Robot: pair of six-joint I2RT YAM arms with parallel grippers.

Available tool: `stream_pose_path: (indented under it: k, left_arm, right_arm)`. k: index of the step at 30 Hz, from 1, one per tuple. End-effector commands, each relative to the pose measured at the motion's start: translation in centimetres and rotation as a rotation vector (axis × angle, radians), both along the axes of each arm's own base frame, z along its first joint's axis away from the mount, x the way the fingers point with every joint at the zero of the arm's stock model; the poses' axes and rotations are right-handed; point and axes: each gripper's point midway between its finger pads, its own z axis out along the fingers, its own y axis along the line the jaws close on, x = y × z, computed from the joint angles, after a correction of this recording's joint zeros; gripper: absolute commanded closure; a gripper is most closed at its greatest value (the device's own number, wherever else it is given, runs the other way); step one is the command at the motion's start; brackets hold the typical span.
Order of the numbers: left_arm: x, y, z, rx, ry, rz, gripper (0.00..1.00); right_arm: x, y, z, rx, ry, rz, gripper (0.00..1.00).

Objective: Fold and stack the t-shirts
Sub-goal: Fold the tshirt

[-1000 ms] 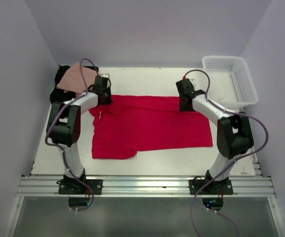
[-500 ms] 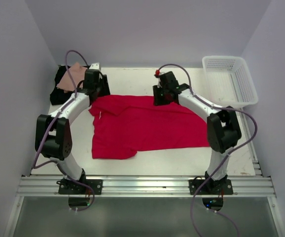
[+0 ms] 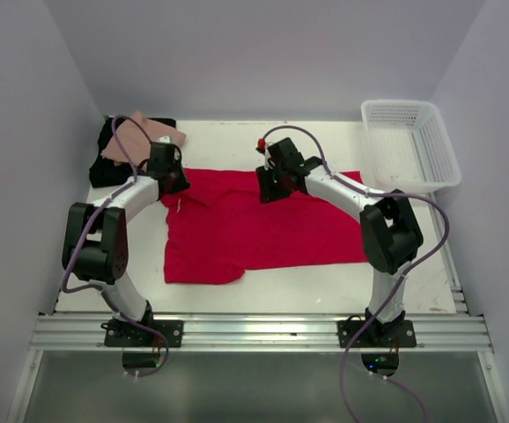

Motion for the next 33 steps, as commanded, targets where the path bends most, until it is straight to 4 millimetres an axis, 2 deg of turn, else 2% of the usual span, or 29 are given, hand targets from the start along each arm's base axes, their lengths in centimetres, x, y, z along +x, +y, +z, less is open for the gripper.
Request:
stream_pose_path:
  k: [1,2,4,11,24,33]
  left_arm:
    - [-0.3,0.0,0.2,-0.07,-0.009,0.091,0.74]
    - [-0.8,0.1,-0.4,-0.084,0.011,0.117,0.76]
    - [-1.2,0.4,-0.3,-0.091,0.01,0.153,0.76]
    - [-2.3,1.2,-0.6,-0.114,0.007,0.256,0.67]
    - [-1.4,1.9,-3.5,-0.14,0.033,0.313,0.64]
    - [-0.5,2.6,-4.1,-0.149,0.022,0.331,0.64]
  right_arm:
    - [-0.3,-0.9,1.8,0.012,-0.051,-0.003,0.66]
    - [-0.4,-0.9,1.8,0.011,-0.053,-0.003,0.65]
    - [-0.6,-1.3,1.4,-0.001,-0.047,-0.004,0.66]
    - [-1.0,-1.5,0.5,-0.011,-0.032,-0.002,0.65]
    - [-1.3,-2.0,-0.1,-0.04,-0.021,0.002,0.65]
    - [-1.6,-2.3,-0.5,-0.054,-0.013,0.001,0.65]
